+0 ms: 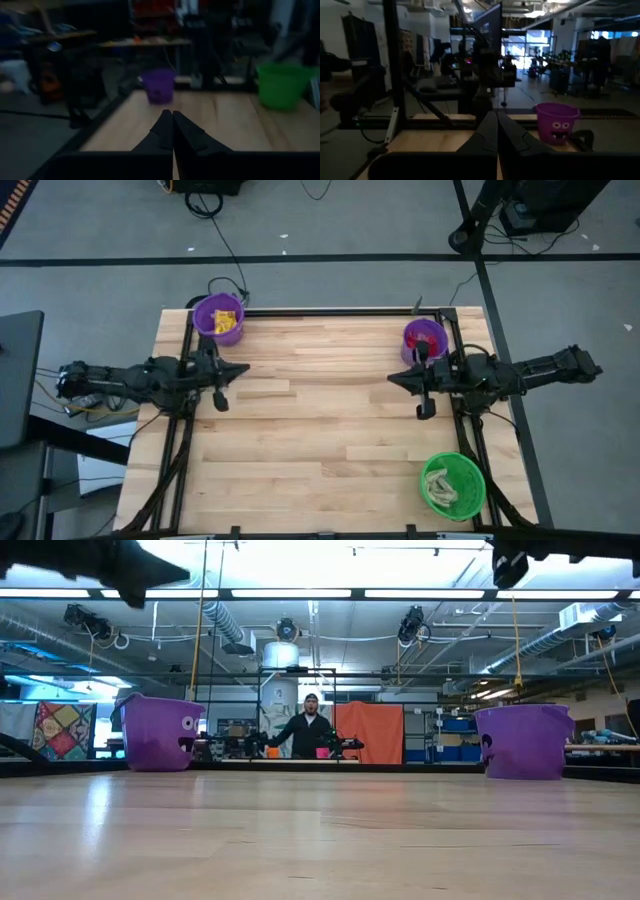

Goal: Sort candy by brand, put in halloween buckets
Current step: Return to Home Position

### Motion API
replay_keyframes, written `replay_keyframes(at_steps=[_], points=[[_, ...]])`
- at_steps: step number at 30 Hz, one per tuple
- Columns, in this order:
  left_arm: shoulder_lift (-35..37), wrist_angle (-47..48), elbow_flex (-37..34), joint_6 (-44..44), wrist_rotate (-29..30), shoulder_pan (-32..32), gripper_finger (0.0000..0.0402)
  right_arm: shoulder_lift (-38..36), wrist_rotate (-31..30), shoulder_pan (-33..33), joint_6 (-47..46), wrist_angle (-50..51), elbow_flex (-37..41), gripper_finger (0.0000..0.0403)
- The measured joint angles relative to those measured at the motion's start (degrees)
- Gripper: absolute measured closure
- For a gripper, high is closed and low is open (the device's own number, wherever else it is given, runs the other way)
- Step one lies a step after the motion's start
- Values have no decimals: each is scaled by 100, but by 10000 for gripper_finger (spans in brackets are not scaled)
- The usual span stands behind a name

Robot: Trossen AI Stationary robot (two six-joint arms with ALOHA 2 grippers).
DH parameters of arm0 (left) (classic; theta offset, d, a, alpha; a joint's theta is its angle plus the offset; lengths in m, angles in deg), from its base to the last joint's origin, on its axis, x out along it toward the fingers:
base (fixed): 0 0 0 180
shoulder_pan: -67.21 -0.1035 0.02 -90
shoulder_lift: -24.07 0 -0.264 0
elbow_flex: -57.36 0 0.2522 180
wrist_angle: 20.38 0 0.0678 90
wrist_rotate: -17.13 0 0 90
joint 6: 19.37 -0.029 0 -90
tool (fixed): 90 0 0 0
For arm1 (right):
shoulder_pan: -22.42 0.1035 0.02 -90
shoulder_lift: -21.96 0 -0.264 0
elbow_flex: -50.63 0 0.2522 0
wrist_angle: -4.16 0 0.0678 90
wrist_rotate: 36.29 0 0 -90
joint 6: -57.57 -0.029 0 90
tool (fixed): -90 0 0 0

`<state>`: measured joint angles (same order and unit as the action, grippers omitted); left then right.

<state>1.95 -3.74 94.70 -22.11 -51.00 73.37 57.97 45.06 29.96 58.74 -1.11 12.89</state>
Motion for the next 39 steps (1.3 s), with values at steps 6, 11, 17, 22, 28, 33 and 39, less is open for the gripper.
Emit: replay_keyframes(at_steps=[6,11,17,22,28,33,39], points=[[49,-306,-363,154,-497,-500,400,-433,67,-67,-15,0,403,398],[61,-444,-365,-2,-558,-874,400,-580,23,-177,-578,-2,733,397],[132,-360,-368,-33,-847,-1252,399,-612,-442,-183,-968,3,981,397],[341,-194,-368,-8,-1261,-1534,399,-756,-304,-179,-1021,24,1158,396],[1024,476,-368,103,-1500,-1598,399,-1100,-357,-181,-1018,202,1402,396],[1643,948,-370,125,-1469,-1598,399,-1447,-312,-181,-1246,67,1734,396],[2072,1216,-368,298,-1529,-1598,398,-2115,-308,-233,-1410,19,2074,394]])
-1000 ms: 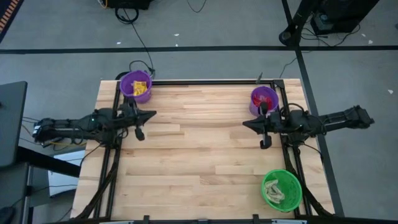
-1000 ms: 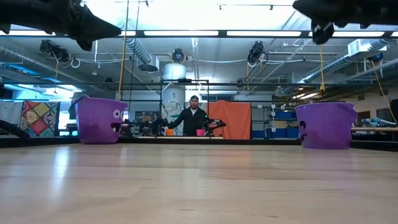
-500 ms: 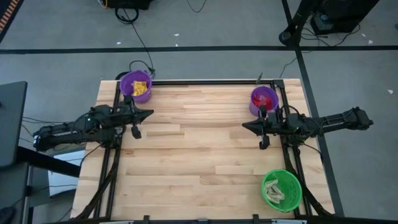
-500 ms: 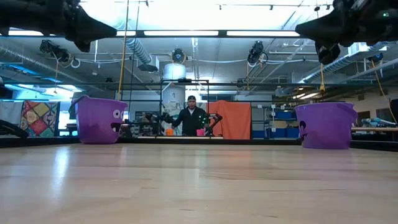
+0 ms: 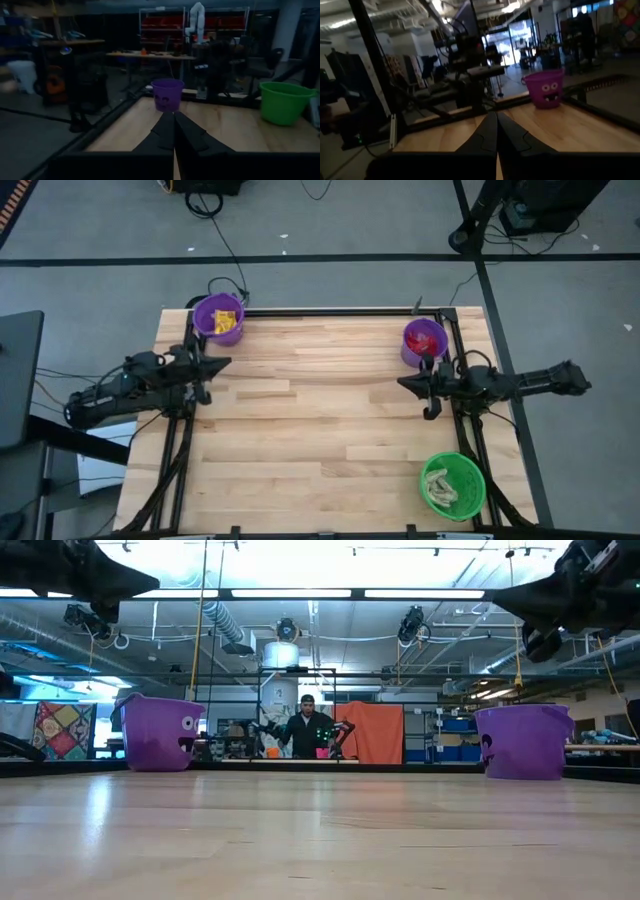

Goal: Sort candy by brand, put in halloween buckets
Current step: Return to Home Position

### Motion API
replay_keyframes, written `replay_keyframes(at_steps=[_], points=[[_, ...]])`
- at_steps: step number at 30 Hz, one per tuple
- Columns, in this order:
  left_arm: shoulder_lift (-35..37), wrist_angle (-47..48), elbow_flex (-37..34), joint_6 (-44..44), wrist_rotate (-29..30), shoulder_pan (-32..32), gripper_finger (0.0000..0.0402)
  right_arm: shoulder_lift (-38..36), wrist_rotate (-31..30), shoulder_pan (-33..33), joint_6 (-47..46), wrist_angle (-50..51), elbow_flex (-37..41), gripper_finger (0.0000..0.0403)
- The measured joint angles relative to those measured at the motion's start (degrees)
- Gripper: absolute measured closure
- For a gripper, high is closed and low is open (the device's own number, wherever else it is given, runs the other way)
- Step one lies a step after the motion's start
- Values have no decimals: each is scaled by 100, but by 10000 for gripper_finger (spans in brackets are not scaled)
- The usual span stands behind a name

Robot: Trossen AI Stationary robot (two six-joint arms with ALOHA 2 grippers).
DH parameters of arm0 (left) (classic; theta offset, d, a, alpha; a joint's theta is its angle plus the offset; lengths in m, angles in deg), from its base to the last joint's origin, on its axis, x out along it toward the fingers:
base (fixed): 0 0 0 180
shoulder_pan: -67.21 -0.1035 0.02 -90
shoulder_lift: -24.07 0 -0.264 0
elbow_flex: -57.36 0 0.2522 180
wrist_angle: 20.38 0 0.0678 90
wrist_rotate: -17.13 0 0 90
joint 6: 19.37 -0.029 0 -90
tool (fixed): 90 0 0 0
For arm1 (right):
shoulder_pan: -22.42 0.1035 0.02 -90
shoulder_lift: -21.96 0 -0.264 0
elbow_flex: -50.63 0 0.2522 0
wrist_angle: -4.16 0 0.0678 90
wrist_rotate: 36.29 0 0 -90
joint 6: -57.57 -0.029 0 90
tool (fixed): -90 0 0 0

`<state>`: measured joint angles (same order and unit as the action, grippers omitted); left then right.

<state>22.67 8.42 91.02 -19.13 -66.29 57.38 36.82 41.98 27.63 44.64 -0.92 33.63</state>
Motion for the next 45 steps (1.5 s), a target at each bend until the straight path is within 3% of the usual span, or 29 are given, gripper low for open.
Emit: replay_keyframes(at_steps=[11,20,31,35,40,42,45], points=[[104,-333,-263,170,-736,7,398,-751,693,-53,739,99,96,394],[141,-813,-842,154,-791,7,398,-1273,781,-197,973,703,96,393],[141,-2613,-1897,434,-846,7,398,-1469,1207,-453,815,1200,94,393],[141,-2689,-1939,574,-737,7,398,-1469,1094,-457,500,1706,94,393],[141,-2684,-1939,815,-660,28,398,-1466,1526,-456,-62,2052,94,393],[141,-2554,-1941,953,-600,93,398,-1466,1377,-455,91,2073,94,393],[139,-2474,-1941,1052,-451,242,398,-1464,636,-466,293,2080,149,393]])
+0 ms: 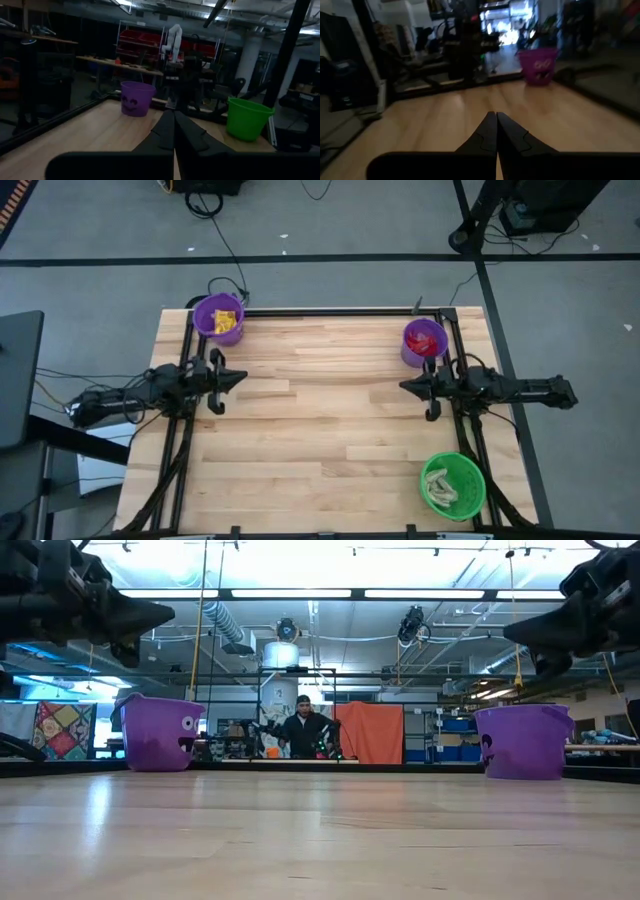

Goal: Sort candy by brand, put in halloween buckets
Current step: Return to Home Position

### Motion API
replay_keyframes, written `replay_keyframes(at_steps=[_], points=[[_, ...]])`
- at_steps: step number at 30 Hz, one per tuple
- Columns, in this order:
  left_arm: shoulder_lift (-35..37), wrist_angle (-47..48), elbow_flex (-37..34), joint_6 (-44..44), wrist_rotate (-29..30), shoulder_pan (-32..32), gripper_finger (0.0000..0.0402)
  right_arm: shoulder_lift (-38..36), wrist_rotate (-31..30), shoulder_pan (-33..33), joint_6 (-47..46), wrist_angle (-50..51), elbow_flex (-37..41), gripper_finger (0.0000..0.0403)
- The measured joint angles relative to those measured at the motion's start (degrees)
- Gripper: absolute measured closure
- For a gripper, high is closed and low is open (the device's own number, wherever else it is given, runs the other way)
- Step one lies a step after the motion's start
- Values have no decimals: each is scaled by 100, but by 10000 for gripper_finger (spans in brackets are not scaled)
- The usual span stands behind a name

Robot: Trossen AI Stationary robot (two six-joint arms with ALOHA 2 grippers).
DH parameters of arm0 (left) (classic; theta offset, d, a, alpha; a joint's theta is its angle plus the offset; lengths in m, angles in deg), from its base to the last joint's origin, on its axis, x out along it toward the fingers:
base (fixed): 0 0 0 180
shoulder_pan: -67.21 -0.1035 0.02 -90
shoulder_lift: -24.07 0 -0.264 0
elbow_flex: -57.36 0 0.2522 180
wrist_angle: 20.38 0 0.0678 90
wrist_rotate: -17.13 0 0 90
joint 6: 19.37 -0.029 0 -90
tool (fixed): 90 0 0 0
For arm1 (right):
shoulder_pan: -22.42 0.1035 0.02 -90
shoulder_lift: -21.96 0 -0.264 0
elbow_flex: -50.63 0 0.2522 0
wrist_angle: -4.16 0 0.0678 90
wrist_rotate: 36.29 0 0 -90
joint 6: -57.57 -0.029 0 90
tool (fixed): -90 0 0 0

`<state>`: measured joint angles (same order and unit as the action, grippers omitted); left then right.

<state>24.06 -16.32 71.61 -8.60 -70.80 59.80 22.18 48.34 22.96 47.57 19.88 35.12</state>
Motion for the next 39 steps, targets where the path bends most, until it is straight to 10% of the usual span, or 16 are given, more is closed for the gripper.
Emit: replay_keyframes(at_steps=[14,39], points=[[4,314,111,-168,68,129,398,-1,339,-151,254,914,-263,393],[2,190,116,-465,-47,-8,397,51,693,-642,919,-897,137,394]])
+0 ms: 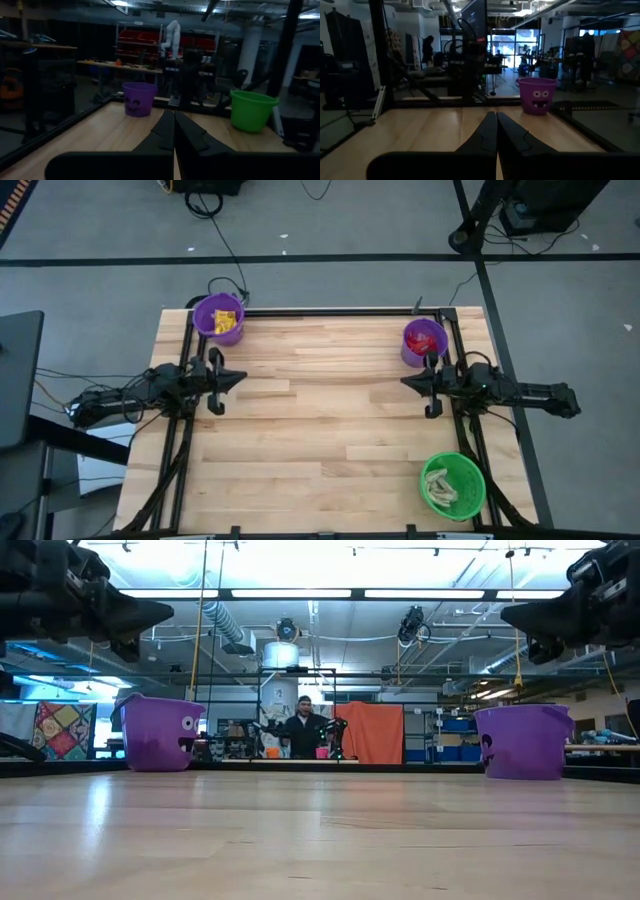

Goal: Sort candy by brand, put in halloween buckets
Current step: Return to Home Position

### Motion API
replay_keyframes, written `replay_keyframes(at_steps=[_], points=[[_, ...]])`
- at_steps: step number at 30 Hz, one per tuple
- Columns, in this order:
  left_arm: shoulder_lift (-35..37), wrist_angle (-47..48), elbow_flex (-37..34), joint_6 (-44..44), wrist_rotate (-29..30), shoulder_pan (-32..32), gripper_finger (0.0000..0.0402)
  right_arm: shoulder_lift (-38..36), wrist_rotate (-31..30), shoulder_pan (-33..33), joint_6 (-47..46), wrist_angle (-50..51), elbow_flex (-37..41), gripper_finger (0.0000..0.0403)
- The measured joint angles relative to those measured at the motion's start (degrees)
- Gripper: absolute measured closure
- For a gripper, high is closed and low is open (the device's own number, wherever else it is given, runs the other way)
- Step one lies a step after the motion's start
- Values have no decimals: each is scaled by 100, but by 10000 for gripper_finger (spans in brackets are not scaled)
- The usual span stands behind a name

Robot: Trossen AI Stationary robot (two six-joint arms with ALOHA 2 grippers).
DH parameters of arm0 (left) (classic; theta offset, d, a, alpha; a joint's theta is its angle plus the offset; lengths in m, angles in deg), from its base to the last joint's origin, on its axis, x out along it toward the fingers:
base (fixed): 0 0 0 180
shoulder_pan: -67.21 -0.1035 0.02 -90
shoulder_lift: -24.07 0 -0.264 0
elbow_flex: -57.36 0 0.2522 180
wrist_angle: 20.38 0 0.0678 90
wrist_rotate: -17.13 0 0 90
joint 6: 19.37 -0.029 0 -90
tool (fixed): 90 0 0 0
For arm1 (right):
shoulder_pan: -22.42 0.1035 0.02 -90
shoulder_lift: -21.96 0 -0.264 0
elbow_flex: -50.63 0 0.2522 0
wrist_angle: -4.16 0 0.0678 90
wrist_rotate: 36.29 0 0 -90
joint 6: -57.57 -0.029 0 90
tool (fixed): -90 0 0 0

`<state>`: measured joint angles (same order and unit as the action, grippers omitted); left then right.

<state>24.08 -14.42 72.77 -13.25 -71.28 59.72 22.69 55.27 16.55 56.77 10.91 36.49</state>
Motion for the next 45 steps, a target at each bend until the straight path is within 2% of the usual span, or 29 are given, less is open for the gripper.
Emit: replay_keyframes(at_steps=[4,10,18,28,45], points=[[-2,-59,-111,154,-237,24,397,-1,114,0,-1,-99,0,393],[0,-260,-111,47,32,122,397,-2,302,18,-48,-84,0,393],[0,-273,-114,159,-23,122,397,-1,723,7,69,-107,0,392],[0,-311,-114,181,74,122,397,1,138,7,-826,-88,0,384],[0,-312,-118,183,93,122,397,1,105,9,-854,61,0,375]])
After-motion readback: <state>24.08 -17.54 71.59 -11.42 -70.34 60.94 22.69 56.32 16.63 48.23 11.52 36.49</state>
